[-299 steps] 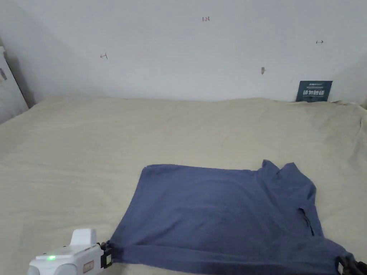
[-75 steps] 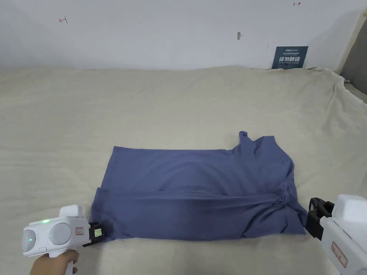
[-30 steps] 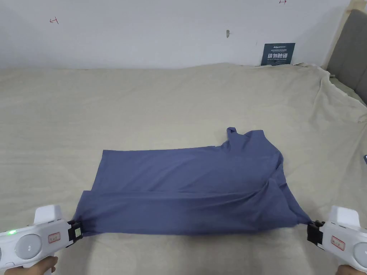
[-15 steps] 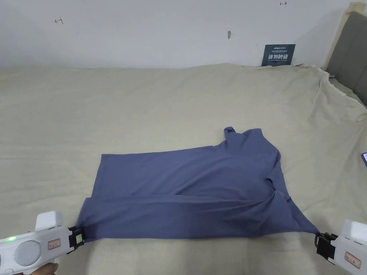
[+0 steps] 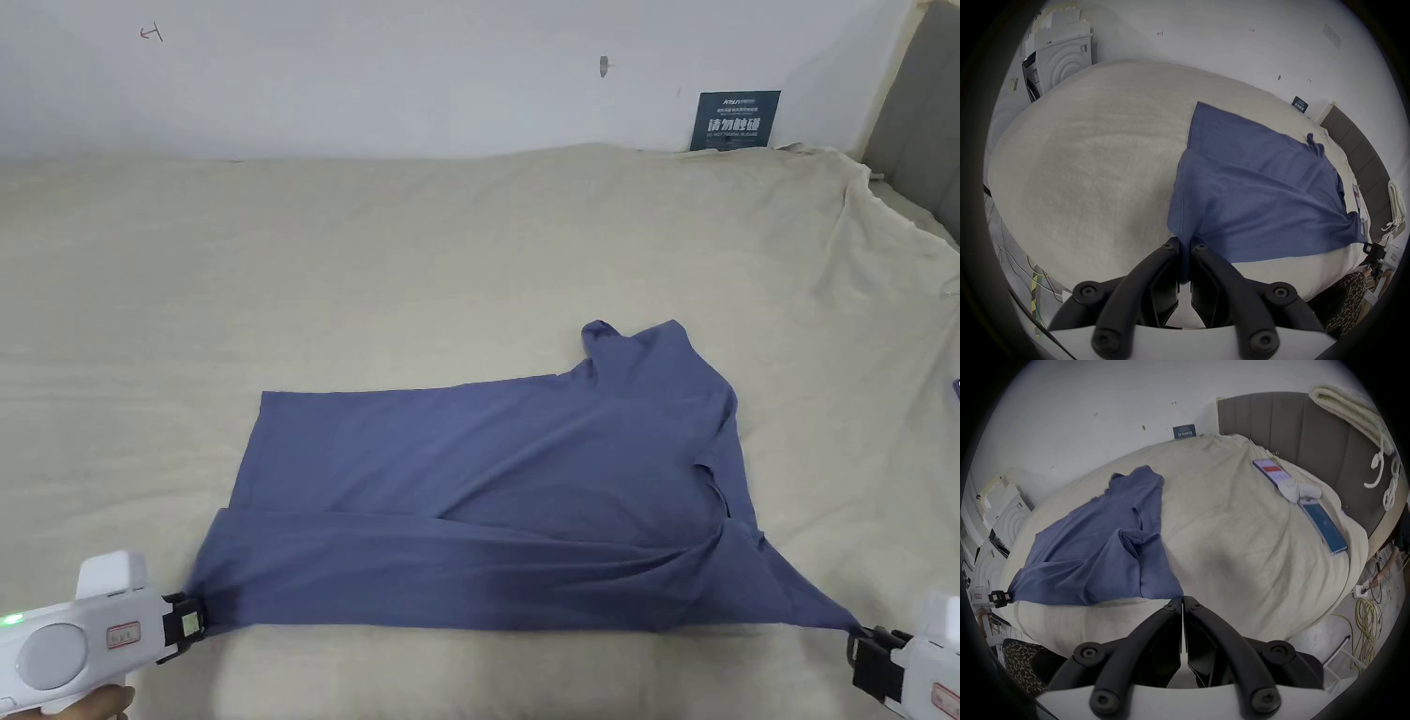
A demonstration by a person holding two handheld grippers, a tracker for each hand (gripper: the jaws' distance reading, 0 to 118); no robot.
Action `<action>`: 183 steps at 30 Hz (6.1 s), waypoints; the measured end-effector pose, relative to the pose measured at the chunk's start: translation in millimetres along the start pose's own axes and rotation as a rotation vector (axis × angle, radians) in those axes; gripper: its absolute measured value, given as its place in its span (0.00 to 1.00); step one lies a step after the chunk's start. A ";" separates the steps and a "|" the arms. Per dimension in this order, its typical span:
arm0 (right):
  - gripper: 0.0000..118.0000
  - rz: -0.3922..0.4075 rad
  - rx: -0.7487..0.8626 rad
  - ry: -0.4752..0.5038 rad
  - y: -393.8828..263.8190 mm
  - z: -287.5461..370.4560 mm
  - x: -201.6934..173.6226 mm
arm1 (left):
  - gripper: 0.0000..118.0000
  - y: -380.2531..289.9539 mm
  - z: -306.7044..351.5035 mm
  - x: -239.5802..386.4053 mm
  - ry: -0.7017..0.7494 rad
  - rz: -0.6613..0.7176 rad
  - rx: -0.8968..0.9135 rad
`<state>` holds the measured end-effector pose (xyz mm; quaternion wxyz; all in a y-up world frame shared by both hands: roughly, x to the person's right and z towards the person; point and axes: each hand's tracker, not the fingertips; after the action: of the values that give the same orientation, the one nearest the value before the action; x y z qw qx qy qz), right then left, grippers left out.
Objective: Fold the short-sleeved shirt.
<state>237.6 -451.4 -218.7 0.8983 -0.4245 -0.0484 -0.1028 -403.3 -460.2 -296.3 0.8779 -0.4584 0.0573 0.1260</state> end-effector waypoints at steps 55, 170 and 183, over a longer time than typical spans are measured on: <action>0.00 0.184 0.561 0.100 144.7 53.9 -153.7 | 0.00 137.5 63.7 109.7 -0.096 -0.128 0.526; 0.67 0.037 0.159 0.047 58.6 27.9 -53.0 | 0.89 24.4 37.4 16.2 -0.034 0.022 0.180; 0.67 0.196 0.556 0.051 105.6 108.6 -134.1 | 0.83 65.1 120.3 68.2 0.013 -0.058 0.585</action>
<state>130.8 -282.9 -252.6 0.9867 -0.1620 -0.0110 -0.0092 -357.4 -314.4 -293.6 0.9756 -0.1882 0.0837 0.0760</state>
